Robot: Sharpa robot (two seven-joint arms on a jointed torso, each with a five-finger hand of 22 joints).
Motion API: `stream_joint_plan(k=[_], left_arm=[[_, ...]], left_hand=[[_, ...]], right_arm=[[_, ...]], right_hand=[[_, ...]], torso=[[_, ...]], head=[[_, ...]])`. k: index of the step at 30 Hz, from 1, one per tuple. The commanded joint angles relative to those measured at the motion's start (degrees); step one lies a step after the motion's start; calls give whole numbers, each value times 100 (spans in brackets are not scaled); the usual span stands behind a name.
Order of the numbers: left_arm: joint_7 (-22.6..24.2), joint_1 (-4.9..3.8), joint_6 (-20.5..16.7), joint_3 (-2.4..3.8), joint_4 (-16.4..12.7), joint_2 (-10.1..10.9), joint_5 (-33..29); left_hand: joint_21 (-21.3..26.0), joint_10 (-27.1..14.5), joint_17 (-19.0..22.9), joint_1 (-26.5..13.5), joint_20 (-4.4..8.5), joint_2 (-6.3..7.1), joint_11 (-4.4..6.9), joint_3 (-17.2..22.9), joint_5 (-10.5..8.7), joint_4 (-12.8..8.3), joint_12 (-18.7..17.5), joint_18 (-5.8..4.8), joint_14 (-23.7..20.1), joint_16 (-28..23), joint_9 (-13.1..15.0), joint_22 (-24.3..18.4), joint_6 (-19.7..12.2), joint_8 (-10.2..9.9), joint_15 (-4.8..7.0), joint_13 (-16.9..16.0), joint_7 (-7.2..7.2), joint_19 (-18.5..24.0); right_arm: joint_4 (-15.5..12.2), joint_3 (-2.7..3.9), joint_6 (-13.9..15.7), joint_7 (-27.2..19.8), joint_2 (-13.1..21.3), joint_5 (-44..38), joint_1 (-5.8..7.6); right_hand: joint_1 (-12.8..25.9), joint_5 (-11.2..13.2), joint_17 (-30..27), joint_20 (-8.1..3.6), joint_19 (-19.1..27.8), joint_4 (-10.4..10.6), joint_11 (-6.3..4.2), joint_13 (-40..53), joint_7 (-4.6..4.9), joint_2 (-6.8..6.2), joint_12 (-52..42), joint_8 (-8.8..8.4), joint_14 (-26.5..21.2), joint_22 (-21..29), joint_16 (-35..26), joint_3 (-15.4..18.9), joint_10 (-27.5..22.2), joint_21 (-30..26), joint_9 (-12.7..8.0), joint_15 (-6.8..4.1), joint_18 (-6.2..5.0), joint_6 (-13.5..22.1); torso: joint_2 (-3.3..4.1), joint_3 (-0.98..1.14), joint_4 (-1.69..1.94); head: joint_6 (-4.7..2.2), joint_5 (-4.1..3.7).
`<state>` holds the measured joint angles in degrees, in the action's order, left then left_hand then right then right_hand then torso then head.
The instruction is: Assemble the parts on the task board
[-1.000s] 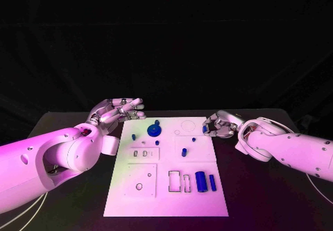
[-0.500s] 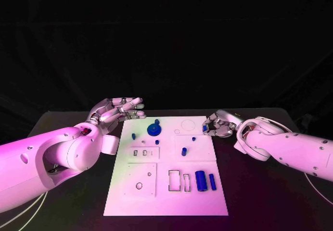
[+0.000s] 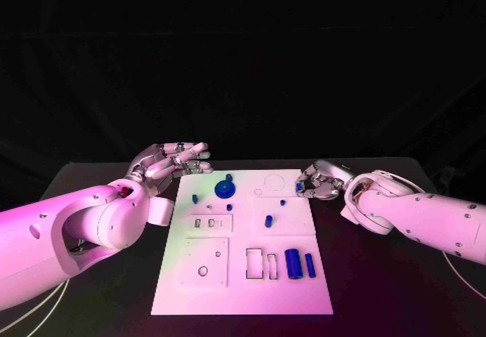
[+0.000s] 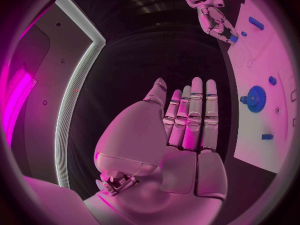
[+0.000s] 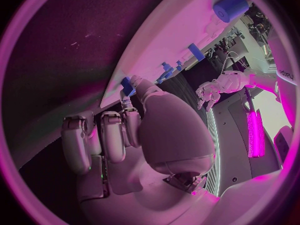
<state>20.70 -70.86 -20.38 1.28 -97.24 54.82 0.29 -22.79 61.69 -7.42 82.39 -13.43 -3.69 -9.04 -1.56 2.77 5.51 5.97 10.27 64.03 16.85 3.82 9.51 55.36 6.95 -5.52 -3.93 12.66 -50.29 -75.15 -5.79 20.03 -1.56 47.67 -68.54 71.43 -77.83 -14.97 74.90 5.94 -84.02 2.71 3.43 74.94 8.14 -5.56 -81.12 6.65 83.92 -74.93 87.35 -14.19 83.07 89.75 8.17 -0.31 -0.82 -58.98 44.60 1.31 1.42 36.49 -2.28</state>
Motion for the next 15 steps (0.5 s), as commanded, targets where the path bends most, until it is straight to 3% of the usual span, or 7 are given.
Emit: stream_joint_plan(k=[1,8,15], left_arm=[[19,-4,112,2,-9,-3,-15],[14,-5,118,2,-14,-2,-15],[8,-5,126,2,-15,2,-15]], left_hand=[[-7,6,-1,31,-3,-9,-10,-2,27,-27,-29,25,8,-33,2,-9,25,-37,-51,1,-2,-9],[-7,6,-1,44,-2,-20,-9,7,28,-36,-39,25,10,-37,2,-12,25,-45,-50,1,-2,-10],[-7,6,-1,44,-2,-20,-9,7,28,-36,-39,25,10,-37,2,-12,25,-45,-50,1,-2,-10]], right_arm=[[10,0,109,43,-13,-11,-4],[10,0,298,82,-35,35,-5],[-45,2,532,134,-30,42,-5]], right_hand=[[-4,-11,1049,-55,-598,-14,-53,752,-53,96,-47,102,500,-1507,26,-52,56,25,39,-71,82,-152],[-31,-40,1083,-170,-598,-45,-207,828,-233,246,-130,358,509,-1507,42,-96,138,25,186,-200,82,-460],[-78,-32,1099,-220,-598,-91,-249,847,-272,330,-147,417,513,-1507,49,-149,162,25,249,-245,82,-463]], torso=[[0,0,-3],[4,0,-1],[3,1,2]], head=[[2,1],[14,-16],[37,-6]])
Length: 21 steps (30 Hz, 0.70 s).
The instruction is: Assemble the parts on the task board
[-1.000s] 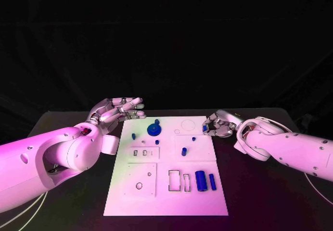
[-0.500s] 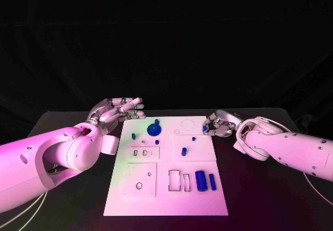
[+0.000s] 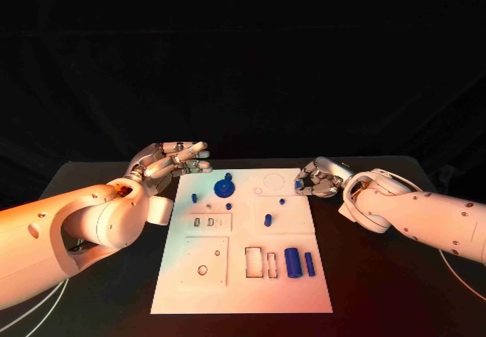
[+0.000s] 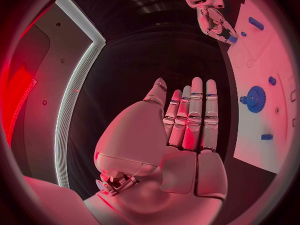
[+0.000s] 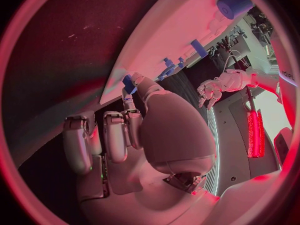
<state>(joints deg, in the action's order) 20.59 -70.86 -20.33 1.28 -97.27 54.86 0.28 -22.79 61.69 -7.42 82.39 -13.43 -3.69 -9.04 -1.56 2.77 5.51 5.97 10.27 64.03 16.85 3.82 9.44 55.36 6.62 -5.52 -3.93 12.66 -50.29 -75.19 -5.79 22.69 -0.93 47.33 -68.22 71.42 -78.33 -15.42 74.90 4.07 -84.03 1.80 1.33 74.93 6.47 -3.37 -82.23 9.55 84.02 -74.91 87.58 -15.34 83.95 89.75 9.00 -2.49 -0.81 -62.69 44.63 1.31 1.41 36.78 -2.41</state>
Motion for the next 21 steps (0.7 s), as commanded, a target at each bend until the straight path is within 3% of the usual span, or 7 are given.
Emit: stream_joint_plan(k=[1,8,14,18,21], left_arm=[[19,-5,121,3,-12,-1,-14],[10,-5,140,2,14,-11,-14],[13,-4,170,-5,87,-38,-14],[18,-3,186,-31,172,-74,-14],[20,-2,194,-47,255,-107,-40]], left_hand=[[-7,6,-1,44,-3,-20,-9,7,27,-36,-39,25,10,-37,2,-5,25,-12,-50,1,-2,-10],[-7,6,-1,44,-3,-20,-9,7,27,-36,-39,25,10,-37,2,-5,25,-12,-50,1,-2,-10],[-7,10,-1,49,-2,-23,-9,10,27,-40,-43,25,10,-40,2,-7,28,-16,-50,1,-2,-10],[-7,10,-1,48,-2,-23,-9,9,27,-39,-43,25,10,-40,2,-7,28,-16,-50,1,-2,-10],[-7,10,-1,48,-2,-23,-9,9,27,-39,-43,25,10,-40,2,-7,28,-16,-50,1,-2,-10]], right_arm=[[-53,2,278,74,7,10,-3],[-500,23,373,229,128,145,45],[-1050,31,413,536,146,54,117],[-1335,31,450,784,54,-153,136],[-1480,22,429,879,-98,-260,142]], right_hand=[[-30,12,1099,-34,-597,-2,-40,848,-106,114,-36,127,503,-1509,27,-36,74,25,167,-28,81,-88],[-23,-55,1097,-50,-597,-18,-29,824,-84,158,-1,117,503,-1509,24,-82,54,25,196,-29,81,1],[1,11,1106,-48,-597,-24,-15,820,-67,172,8,110,505,-1509,28,-97,49,25,216,-19,81,53],[6,35,1111,-47,-597,-28,-12,824,-65,169,4,111,506,-1509,30,-98,52,25,222,-17,81,62],[9,44,1117,-46,-597,-30,-11,833,-63,167,-6,110,508,-1509,33,-98,60,25,225,-16,81,67]], torso=[[-3,0,1],[-20,-6,-3],[-66,-25,-13],[-113,-42,5],[-142,-55,19]], head=[[11,9],[-10,18],[8,80],[39,126],[102,200]])
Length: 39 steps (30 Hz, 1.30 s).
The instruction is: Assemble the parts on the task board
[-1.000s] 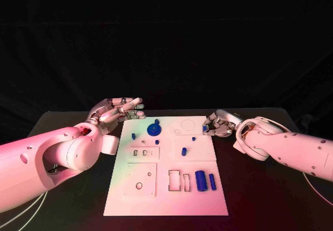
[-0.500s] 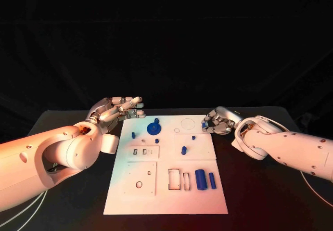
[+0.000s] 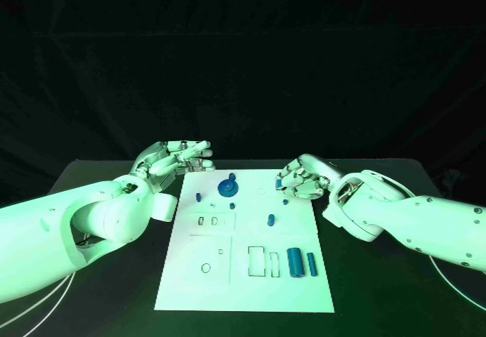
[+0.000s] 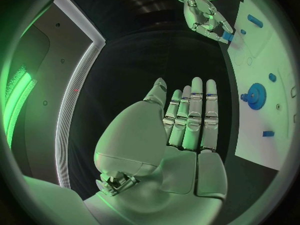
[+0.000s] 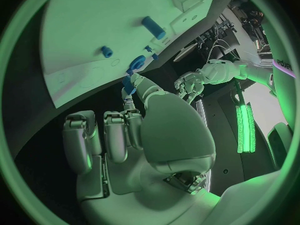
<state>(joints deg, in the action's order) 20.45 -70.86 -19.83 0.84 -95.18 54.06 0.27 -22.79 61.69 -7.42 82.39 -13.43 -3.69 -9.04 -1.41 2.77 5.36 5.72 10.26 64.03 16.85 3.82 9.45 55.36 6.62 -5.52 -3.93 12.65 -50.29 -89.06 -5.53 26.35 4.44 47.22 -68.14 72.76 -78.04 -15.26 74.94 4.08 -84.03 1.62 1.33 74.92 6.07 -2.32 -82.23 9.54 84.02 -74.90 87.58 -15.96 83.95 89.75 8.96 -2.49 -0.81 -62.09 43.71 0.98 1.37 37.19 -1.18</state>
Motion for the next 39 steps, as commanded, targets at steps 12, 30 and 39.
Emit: stream_joint_plan(k=[12,30,39], left_arm=[[61,0,170,-25,348,-189,-184],[67,0,171,-26,408,-210,-196],[55,-1,184,-26,400,-210,-196]], left_hand=[[-7,24,-1,33,-3,-15,-8,-17,26,-19,-20,25,11,-44,4,-10,39,-17,-51,-2,-3,-9],[-7,34,-2,30,-3,-16,-6,-19,26,-18,-20,25,13,-45,5,-11,47,-17,-50,-4,-5,-9],[-7,34,-2,30,-3,-16,-6,-19,26,-18,-20,25,13,-45,5,-11,47,-17,-50,-4,-5,-9]], right_arm=[[-98,-104,-236,691,-1022,-1004,-136],[228,-142,-478,1203,-1677,-1877,-463],[385,-144,-491,1230,-1807,-1996,-558]], right_hand=[[6,44,1115,-44,-597,-17,-4,844,-13,40,-16,104,509,-1510,35,-29,68,25,240,-11,81,36],[43,80,1043,-39,-597,-22,5,881,-3,15,-59,93,494,-1510,-4,-22,102,25,253,-6,81,62],[46,88,1042,-39,-597,-24,5,886,-3,11,-64,92,494,-1510,-4,-21,106,25,255,-5,81,63]], torso=[[-126,-70,77],[-106,-66,94],[-105,-72,98]], head=[[195,274],[263,491],[289,476]])
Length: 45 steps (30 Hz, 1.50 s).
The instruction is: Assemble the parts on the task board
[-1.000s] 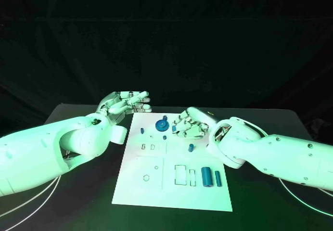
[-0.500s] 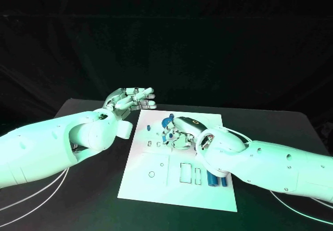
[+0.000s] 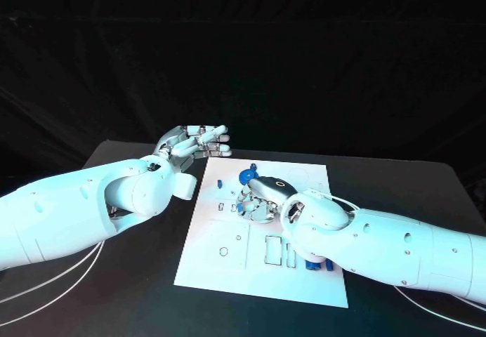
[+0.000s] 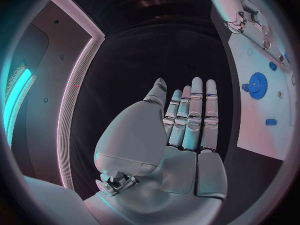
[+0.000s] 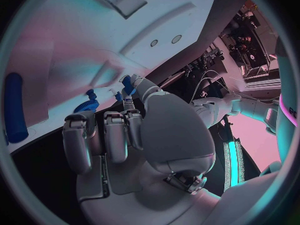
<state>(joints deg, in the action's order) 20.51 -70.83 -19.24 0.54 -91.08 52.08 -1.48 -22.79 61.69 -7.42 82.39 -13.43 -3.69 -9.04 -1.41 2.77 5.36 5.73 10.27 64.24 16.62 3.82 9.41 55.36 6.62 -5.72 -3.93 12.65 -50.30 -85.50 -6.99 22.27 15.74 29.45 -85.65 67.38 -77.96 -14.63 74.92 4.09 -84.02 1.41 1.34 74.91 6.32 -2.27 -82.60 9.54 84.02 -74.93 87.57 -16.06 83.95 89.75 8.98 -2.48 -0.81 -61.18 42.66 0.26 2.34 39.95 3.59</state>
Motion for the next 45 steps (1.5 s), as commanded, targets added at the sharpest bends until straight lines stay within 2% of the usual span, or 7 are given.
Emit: stream_joint_plan(k=[1,6,13,28,45], left_arm=[[46,-4,127,3,-11,-12,-21],[43,-4,132,3,-12,-14,-21],[37,-4,137,3,-15,-6,-21],[27,-4,145,3,-16,7,-19],[8,-4,150,4,-21,13,-17]], left_hand=[[-7,34,-2,30,-3,-16,-6,-19,26,-18,-21,24,-7,-23,5,-7,47,-18,-29,-4,-5,-9],[-7,34,-2,30,-3,-16,-6,-19,26,-18,-21,24,-7,-23,5,-7,47,-18,-29,-4,-5,-9],[-7,34,-2,30,-3,-16,-6,-19,26,-18,-21,24,-7,-23,5,-7,47,-18,-29,-4,-5,-9],[-7,34,-2,30,-3,-16,-6,-19,26,-18,-21,24,-7,-23,5,-7,47,-18,-29,-4,-5,-9],[-8,39,-2,32,-3,-16,-5,-20,27,-21,-27,25,-4,-26,5,-9,50,-24,-27,-4,-7,-10]], right_arm=[[51,1,-86,99,-51,-249,-35],[117,1,-81,100,-100,-256,-68],[192,1,-78,115,-126,-262,-84],[336,0,-204,171,-160,-242,-87],[353,0,-206,141,-179,-201,-87]], right_hand=[[38,25,1044,-40,-598,-4,4,887,-29,6,-27,92,494,-1507,-4,-11,106,25,254,-6,81,-28],[38,25,1044,-40,-598,-4,4,887,-29,6,-27,92,494,-1507,-4,-11,106,25,254,-6,81,-28],[44,33,1041,-39,-598,-3,5,885,-28,4,-25,92,494,-1507,-6,-10,105,25,256,-5,81,-28],[108,66,1030,-32,-598,17,17,857,-12,-12,11,69,492,-1507,-12,0,79,25,265,4,81,9],[271,64,1030,-6,-598,81,56,832,31,-112,48,4,492,-1507,-14,75,47,25,271,36,81,105]], torso=[[1,1,3],[2,3,13],[-1,-2,-4],[5,0,1],[7,3,-6]], head=[[15,1],[21,7],[12,18],[29,14],[30,0]])
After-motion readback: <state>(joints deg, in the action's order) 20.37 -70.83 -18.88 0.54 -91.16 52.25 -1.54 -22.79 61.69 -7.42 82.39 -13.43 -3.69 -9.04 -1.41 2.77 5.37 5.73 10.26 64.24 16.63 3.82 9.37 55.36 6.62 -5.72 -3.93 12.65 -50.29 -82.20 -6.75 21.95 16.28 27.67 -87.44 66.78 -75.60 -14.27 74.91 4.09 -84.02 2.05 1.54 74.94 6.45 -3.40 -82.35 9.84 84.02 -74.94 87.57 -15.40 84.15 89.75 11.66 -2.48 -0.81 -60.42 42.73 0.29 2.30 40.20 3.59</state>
